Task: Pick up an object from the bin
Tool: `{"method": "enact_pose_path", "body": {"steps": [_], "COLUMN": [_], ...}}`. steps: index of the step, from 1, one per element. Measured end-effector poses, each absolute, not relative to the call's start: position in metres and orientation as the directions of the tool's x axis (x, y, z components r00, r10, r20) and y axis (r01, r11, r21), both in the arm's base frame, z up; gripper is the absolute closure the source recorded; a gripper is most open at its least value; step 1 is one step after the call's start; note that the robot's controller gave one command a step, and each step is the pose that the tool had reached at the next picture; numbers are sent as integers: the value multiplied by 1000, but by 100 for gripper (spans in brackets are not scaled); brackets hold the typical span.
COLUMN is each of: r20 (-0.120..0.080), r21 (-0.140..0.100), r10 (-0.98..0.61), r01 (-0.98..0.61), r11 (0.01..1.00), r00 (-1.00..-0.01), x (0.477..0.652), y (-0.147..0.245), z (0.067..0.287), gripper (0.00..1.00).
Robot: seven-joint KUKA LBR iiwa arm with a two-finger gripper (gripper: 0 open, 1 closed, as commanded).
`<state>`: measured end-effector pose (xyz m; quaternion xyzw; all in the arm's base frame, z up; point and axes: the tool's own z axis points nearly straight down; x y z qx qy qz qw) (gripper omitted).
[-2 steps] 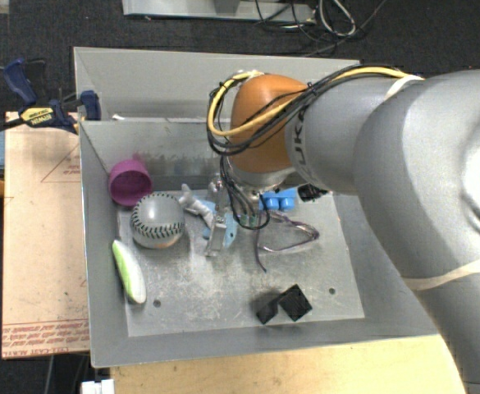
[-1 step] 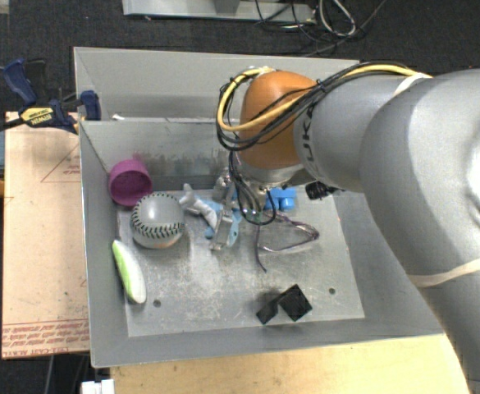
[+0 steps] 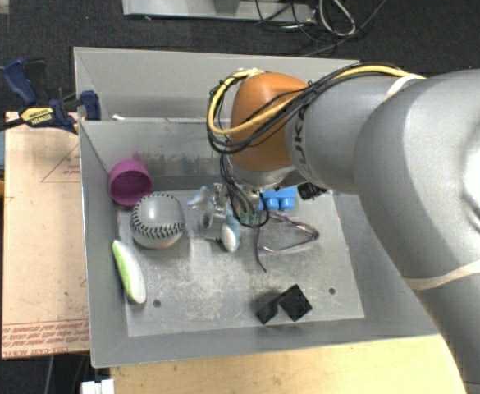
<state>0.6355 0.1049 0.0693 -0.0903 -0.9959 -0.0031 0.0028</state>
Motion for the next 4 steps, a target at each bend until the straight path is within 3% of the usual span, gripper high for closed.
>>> {"method": "enact_pose_path", "body": {"steps": [2, 4], "r20": [11, 12], "r21": [4, 5], "r10": [180, 180], "r01": [180, 180], "r11": [984, 984], "r00": [-984, -984], "x": [634, 634], "y": [105, 105], "z": [74, 120], "gripper": [100, 100]}}
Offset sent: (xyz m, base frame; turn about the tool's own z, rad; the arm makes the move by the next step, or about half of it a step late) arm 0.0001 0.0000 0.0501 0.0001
